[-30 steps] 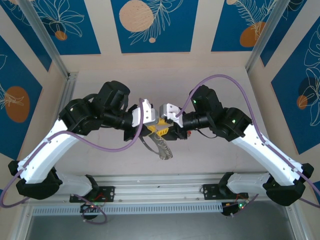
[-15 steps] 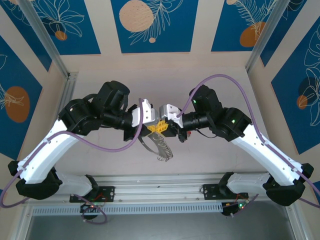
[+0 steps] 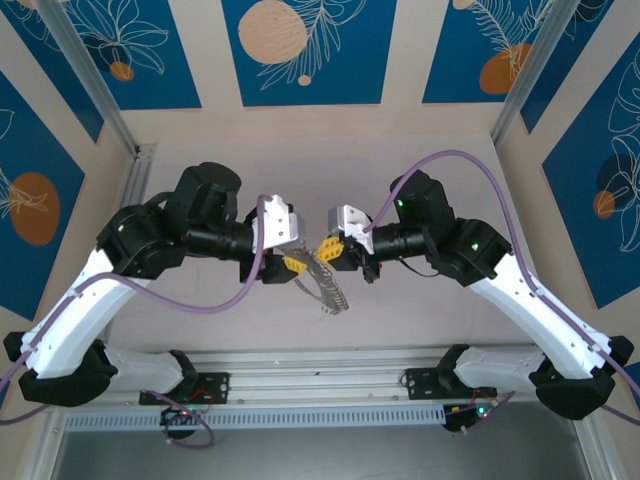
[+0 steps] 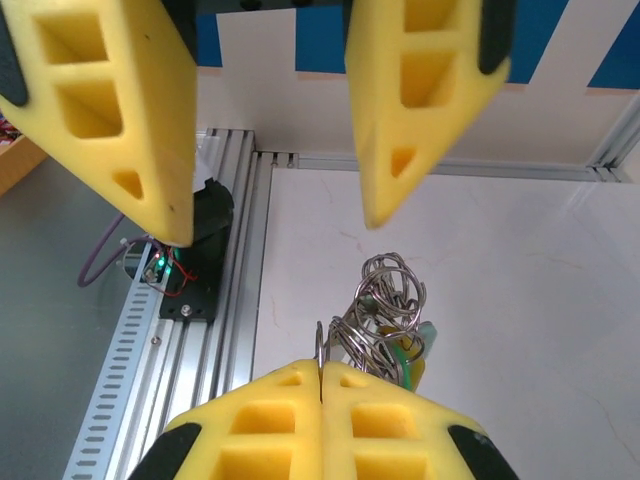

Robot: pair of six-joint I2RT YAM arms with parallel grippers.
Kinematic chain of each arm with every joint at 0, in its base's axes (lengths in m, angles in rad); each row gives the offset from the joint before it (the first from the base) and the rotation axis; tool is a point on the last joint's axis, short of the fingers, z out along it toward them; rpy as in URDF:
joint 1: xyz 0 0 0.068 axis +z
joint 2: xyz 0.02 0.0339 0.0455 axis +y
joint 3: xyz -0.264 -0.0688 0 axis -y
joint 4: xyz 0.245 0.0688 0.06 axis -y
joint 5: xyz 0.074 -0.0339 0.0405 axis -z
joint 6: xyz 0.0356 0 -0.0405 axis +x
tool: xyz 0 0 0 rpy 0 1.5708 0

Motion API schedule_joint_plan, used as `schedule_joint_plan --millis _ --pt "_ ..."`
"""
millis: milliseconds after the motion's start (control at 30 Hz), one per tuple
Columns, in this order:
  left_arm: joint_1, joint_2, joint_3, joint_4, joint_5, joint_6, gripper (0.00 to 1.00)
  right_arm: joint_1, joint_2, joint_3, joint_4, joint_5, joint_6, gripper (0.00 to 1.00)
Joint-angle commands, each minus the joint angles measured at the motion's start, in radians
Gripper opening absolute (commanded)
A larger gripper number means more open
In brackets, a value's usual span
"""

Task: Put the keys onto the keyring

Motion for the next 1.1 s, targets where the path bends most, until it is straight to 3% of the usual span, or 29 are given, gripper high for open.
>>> schedule_joint_plan --millis 0,100,200,333,1067 --pt "-0.011 -0.009 -0.023 0.016 0.008 -0.011 0.49 -0.011 -0.031 -0.003 0.067 -0.057 0.039 0.00" --pt "-0.011 -0.010 -0.023 0.027 0.013 -0.010 0.46 -0.016 -0.039 -0.004 0.085 -0.084 0.051 0.00" --pt "-0.011 -0.009 -0.016 0.039 0.026 -0.007 0.37 -0.019 -0.038 -0.003 0.089 -0.089 0.059 0.00" --pt "-0.011 0.003 -0.011 0.044 0.041 -0.008 0.34 -0.019 -0.042 -0.014 0.115 -0.095 0.075 0.00" --pt "-0.013 0.046 -0.018 0.071 0.052 -0.022 0.29 -0.019 -0.052 -0.037 0.206 -0.109 0.113 0.00"
